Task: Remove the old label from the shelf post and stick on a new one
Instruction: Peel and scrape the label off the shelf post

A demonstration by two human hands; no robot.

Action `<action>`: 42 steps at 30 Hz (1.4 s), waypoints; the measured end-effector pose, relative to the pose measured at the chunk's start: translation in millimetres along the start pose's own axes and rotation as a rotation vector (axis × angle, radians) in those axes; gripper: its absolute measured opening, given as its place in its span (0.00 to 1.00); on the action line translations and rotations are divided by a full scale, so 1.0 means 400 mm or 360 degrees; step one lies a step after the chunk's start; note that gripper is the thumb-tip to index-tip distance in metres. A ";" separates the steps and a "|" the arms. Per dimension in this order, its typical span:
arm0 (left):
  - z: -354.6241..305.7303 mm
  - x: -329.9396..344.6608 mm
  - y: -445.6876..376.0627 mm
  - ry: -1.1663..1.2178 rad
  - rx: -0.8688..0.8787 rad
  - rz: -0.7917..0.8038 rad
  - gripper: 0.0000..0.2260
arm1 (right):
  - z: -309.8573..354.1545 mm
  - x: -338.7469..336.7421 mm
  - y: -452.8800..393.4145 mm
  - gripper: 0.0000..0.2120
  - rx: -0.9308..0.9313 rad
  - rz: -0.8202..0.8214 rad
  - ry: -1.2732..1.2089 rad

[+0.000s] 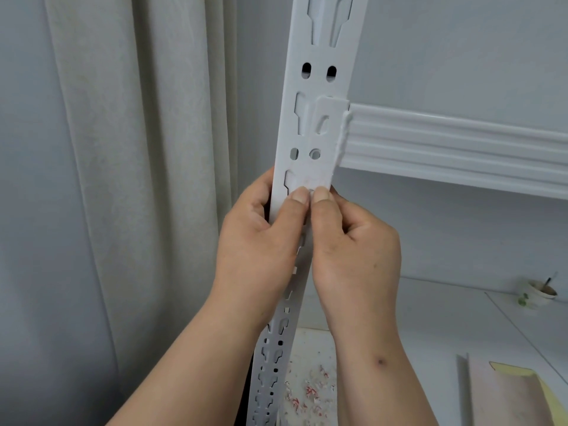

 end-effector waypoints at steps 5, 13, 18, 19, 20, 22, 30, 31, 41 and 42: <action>-0.003 -0.002 0.001 0.0017 -0.0001 0.0079 0.11 | 0.000 -0.001 0.003 0.14 -0.0043 0.0036 0.0032; 0.008 -0.003 -0.003 -0.0012 0.0011 0.0047 0.11 | 0.006 0.003 0.004 0.17 -0.0032 0.0021 0.0032; 0.004 0.001 0.000 0.0031 -0.0045 -0.0055 0.09 | 0.002 0.003 -0.004 0.18 0.0005 -0.0028 0.0019; 0.002 0.001 0.001 0.0042 -0.0053 -0.0063 0.08 | 0.002 0.003 -0.004 0.17 0.0011 -0.0023 0.0010; 0.000 0.002 0.001 0.0048 -0.0056 -0.0066 0.08 | 0.002 0.003 -0.005 0.17 0.0018 -0.0016 -0.0006; -0.003 0.002 0.000 0.0059 -0.0063 -0.0083 0.06 | 0.003 0.002 -0.005 0.17 0.0029 -0.0007 -0.0028; -0.005 0.006 0.000 0.0129 -0.0131 -0.0142 0.04 | 0.002 -0.002 -0.008 0.23 0.0030 -0.0051 -0.0005; -0.003 0.006 0.000 0.0139 -0.0137 -0.0141 0.04 | 0.002 -0.001 -0.009 0.23 0.0031 -0.0058 -0.0004; 0.010 0.003 0.000 0.0132 -0.0050 -0.0013 0.07 | 0.006 -0.005 -0.012 0.26 0.0052 -0.0017 -0.0011; 0.011 0.003 0.001 0.0128 -0.0048 0.0001 0.07 | 0.006 -0.005 -0.011 0.26 0.0049 -0.0003 -0.0010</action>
Point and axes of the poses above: each hand's wrist, its own y-axis away from the middle knuckle, its own x-axis out of the palm, z = x × y, the point moved 6 cm from there along -y, towards the middle knuckle, and after that the axes turned 1 degree about x, right-handed, at the moved point
